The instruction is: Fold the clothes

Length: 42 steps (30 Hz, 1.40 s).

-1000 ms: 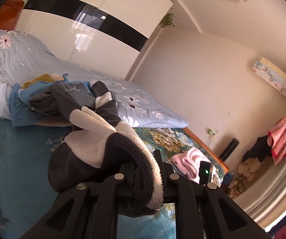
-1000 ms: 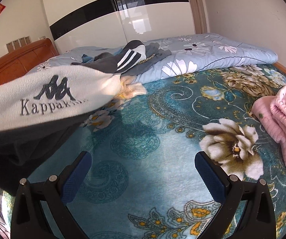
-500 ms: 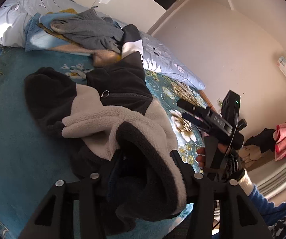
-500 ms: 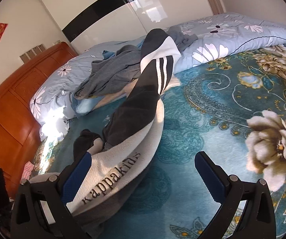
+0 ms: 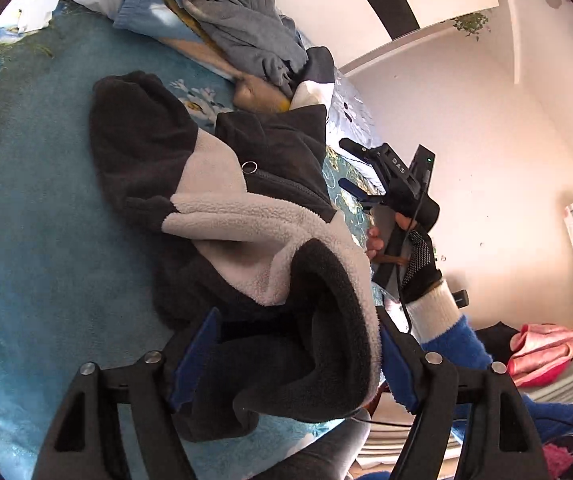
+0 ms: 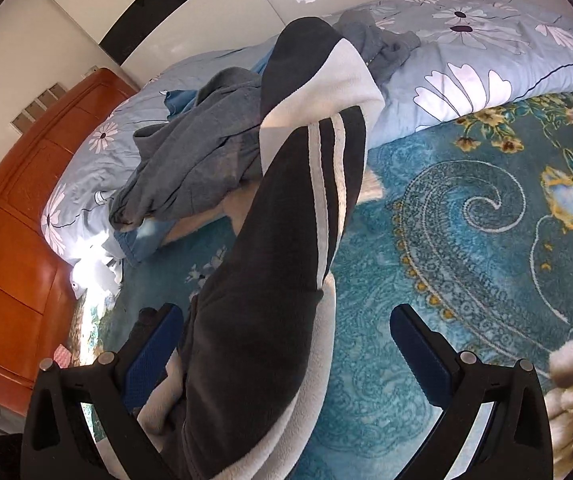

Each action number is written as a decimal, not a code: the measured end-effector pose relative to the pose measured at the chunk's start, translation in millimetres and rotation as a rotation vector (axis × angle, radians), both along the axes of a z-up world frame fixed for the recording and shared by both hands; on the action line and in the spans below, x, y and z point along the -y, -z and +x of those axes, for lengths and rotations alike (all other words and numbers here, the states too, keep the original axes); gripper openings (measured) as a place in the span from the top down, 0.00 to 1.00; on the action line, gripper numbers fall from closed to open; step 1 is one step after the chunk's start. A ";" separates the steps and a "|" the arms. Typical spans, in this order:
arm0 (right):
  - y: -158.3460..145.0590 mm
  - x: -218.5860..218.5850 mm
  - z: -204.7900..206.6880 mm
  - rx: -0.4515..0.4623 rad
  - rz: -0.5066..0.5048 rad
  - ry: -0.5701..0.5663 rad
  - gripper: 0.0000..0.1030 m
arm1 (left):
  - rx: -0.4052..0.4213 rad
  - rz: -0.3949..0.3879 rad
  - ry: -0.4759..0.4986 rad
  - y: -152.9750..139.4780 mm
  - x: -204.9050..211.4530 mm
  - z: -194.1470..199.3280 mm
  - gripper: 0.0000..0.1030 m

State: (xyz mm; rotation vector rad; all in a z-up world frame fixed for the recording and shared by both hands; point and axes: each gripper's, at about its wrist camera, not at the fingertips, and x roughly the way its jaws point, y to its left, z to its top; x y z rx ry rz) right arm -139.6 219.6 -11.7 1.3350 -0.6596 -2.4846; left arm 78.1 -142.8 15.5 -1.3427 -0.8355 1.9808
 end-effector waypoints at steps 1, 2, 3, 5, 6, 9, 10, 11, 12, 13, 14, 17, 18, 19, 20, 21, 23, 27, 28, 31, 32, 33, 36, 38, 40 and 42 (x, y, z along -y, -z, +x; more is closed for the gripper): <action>2.6 0.3 -7.9 0.014 -0.001 -0.001 0.00 | -0.007 -0.007 -0.001 -3.1 1.3 0.1 0.19; 7.1 -0.7 -16.1 0.034 -0.010 0.006 0.02 | -0.018 -0.016 -0.002 -5.7 2.0 -2.2 0.18; 11.3 -2.0 -22.4 0.052 -0.019 0.020 0.09 | -0.024 -0.027 -0.009 -7.4 2.5 -6.1 0.18; 20.6 -4.8 -29.9 0.095 -0.050 0.048 0.28 | -0.010 -0.011 -0.037 -5.7 5.9 -13.9 0.18; 26.3 -6.5 -32.2 0.122 -0.079 0.058 0.42 | 0.006 0.010 -0.054 -3.3 8.3 -17.3 0.18; 40.4 -11.9 -34.8 0.176 -0.200 0.081 0.69 | 0.069 0.034 -0.100 10.1 14.0 -23.6 0.18; 41.9 -14.2 -32.7 0.175 -0.240 0.090 0.71 | 0.091 0.023 -0.123 14.7 15.9 -25.6 0.18; 41.1 -16.9 -29.8 0.160 -0.271 0.095 0.80 | 0.104 0.039 -0.146 19.6 18.1 -27.9 0.18; 37.4 -20.1 -25.8 0.142 -0.277 0.102 0.83 | 0.116 0.057 -0.168 24.4 20.3 -30.2 0.18; 33.5 -23.3 -21.7 0.124 -0.281 0.108 0.84 | 0.128 0.076 -0.191 29.2 22.5 -32.5 0.18; 28.4 -28.0 -17.1 0.106 -0.285 0.118 0.85 | 0.143 0.094 -0.215 36.9 24.1 -37.1 0.18; 10.7 -45.5 6.0 0.039 -0.304 0.151 0.86 | 0.187 0.122 -0.295 61.0 27.8 -50.5 0.18; 4.7 -51.6 15.5 0.016 -0.314 0.161 0.86 | 0.201 0.112 -0.315 68.1 28.0 -54.0 0.18; -1.8 -57.4 26.3 -0.010 -0.316 0.168 0.86 | 0.211 0.106 -0.325 74.1 27.8 -58.1 0.18; -8.4 -63.2 37.3 -0.035 -0.319 0.174 0.86 | 0.216 0.099 -0.330 78.6 26.4 -62.3 0.18; -13.0 -68.7 50.7 -0.058 -0.327 0.187 0.86 | 0.218 0.092 -0.331 82.6 24.4 -67.1 0.18; -20.9 -82.6 78.4 -0.097 -0.339 0.227 0.86 | 0.217 0.100 -0.321 87.3 15.5 -76.7 0.18; -28.6 -114.3 149.8 -0.178 -0.370 0.331 0.87 | 0.228 0.112 -0.267 94.9 -8.8 -93.8 0.18; -29.7 -121.7 168.8 -0.194 -0.376 0.366 0.87 | 0.224 0.114 -0.248 95.5 -16.1 -96.5 0.18; -31.1 -143.1 225.2 -0.222 -0.363 0.461 0.87 | 0.239 0.106 -0.194 98.8 -39.4 -102.1 0.18; -32.2 -148.7 241.7 -0.218 -0.332 0.490 0.87 | 0.246 0.105 -0.175 99.8 -46.8 -102.9 0.18; -31.6 -154.0 257.7 -0.214 -0.312 0.514 0.87 | 0.243 0.107 -0.157 98.9 -53.4 -103.0 0.18; -18.5 -165.9 293.0 -0.164 -0.277 0.576 0.87 | 0.225 0.107 -0.107 95.0 -72.2 -103.2 0.18; -2.3 -170.6 303.4 -0.125 -0.293 0.594 0.87 | 0.204 0.089 -0.092 89.9 -81.3 -104.1 0.19; 9.8 -172.7 309.2 -0.096 -0.306 0.606 0.86 | 0.183 0.064 -0.088 84.2 -88.2 -105.1 0.19; 13.2 -171.5 310.2 -0.090 -0.296 0.607 0.86 | 0.167 0.052 -0.098 77.9 -90.5 -104.7 0.26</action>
